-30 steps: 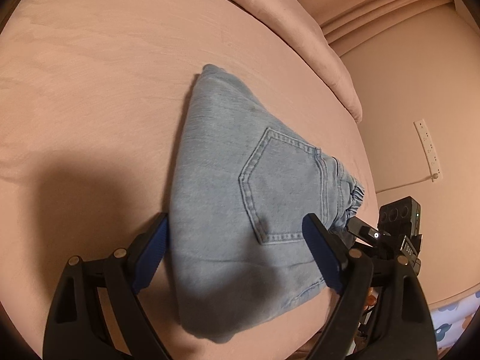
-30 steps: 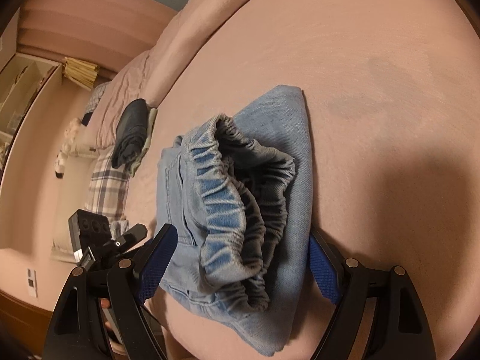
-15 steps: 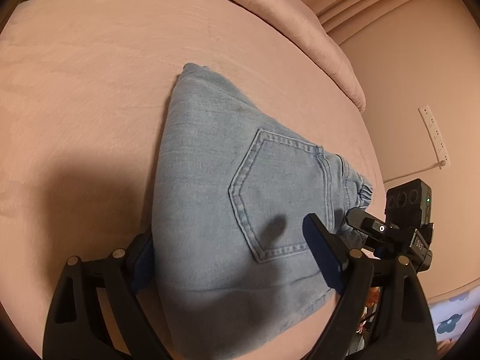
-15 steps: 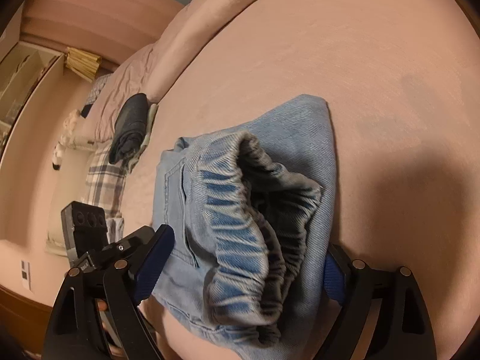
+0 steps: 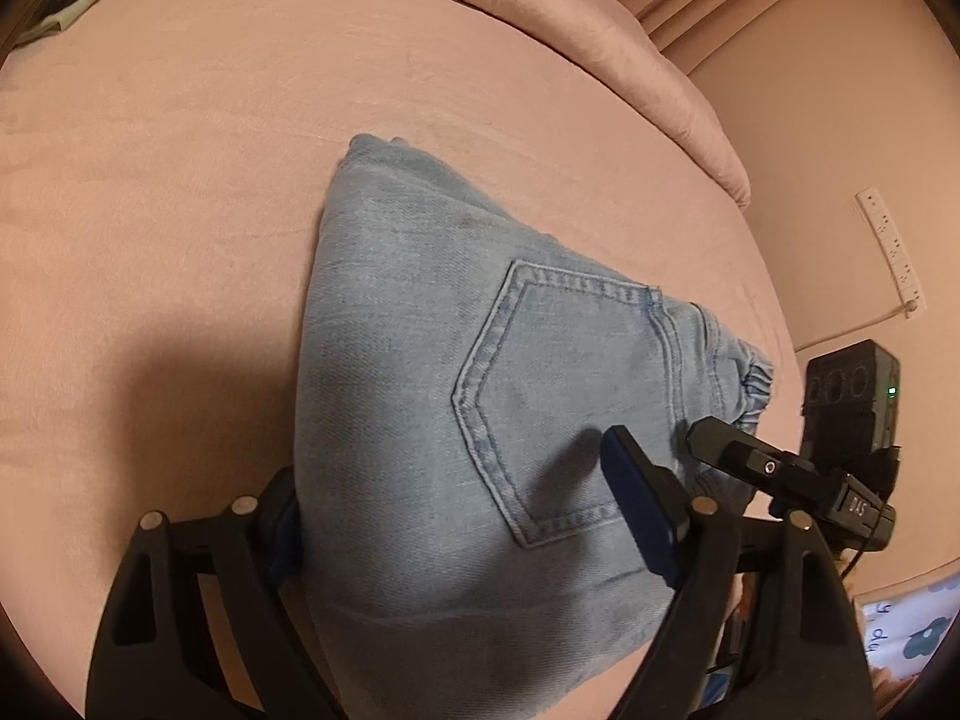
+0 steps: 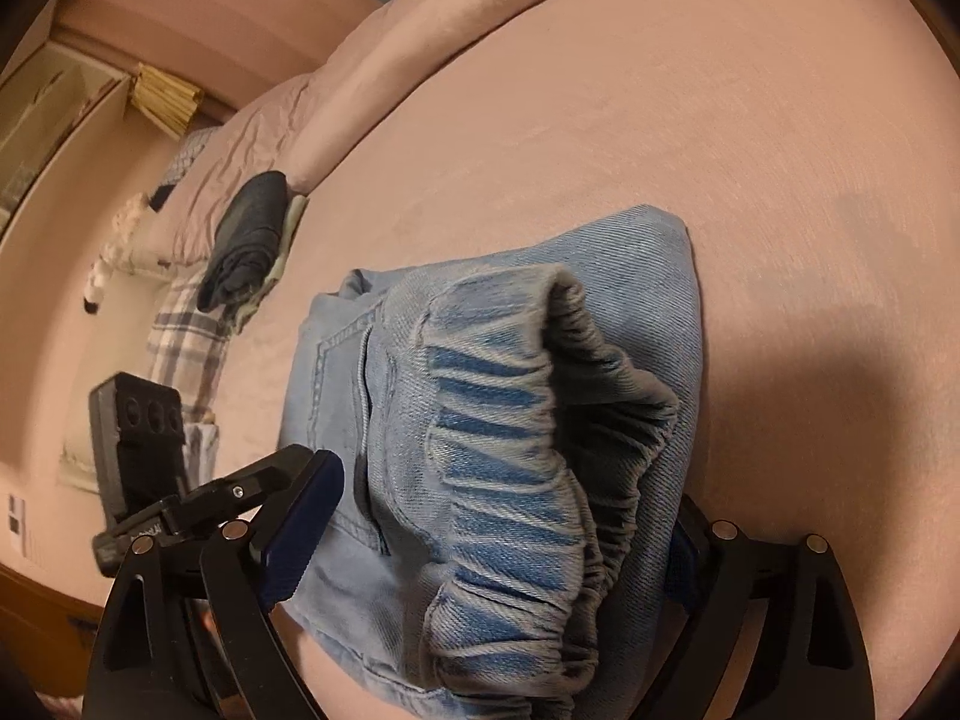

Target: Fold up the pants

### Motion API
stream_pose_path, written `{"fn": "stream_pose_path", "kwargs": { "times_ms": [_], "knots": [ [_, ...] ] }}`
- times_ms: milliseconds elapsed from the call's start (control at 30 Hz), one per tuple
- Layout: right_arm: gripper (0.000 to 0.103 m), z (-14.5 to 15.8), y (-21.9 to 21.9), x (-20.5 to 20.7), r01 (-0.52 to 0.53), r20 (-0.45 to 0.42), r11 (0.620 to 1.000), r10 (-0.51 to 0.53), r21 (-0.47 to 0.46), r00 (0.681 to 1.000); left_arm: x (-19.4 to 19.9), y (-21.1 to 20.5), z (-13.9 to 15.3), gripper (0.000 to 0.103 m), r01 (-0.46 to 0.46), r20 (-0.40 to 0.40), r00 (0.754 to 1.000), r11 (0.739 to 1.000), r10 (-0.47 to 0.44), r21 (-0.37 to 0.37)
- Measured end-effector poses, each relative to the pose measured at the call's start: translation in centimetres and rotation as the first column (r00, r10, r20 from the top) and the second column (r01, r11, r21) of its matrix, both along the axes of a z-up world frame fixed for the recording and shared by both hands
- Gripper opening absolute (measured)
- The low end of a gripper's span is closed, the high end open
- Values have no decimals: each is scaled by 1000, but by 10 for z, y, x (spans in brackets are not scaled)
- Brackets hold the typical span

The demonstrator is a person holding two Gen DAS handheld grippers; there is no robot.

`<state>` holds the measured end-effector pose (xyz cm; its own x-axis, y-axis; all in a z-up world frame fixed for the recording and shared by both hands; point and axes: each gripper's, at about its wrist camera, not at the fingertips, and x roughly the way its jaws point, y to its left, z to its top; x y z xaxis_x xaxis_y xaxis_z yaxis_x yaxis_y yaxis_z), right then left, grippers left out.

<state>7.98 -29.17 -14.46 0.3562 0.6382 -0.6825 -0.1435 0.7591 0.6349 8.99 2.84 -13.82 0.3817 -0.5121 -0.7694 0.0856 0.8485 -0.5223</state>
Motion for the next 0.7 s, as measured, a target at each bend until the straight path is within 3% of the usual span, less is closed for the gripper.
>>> {"fn": "stream_pose_path", "kwargs": {
  "times_ms": [167,433,600,700],
  "knots": [
    [86,5,8,-4,7,20,996,-5,-84,1000,-2,3,2,62,-22,-6,1000,998,23,50],
    [72,18,19,-13,18,80,982,-3,-187,997,-5,-5,9,56,-33,25,999,988,29,150],
    [63,33,27,-22,19,148,969,19,-248,989,-7,-2,14,41,-58,48,998,986,51,159],
    [61,37,28,-24,26,170,965,19,-262,985,-10,-2,19,38,-61,66,997,985,51,163]
  ]
}}
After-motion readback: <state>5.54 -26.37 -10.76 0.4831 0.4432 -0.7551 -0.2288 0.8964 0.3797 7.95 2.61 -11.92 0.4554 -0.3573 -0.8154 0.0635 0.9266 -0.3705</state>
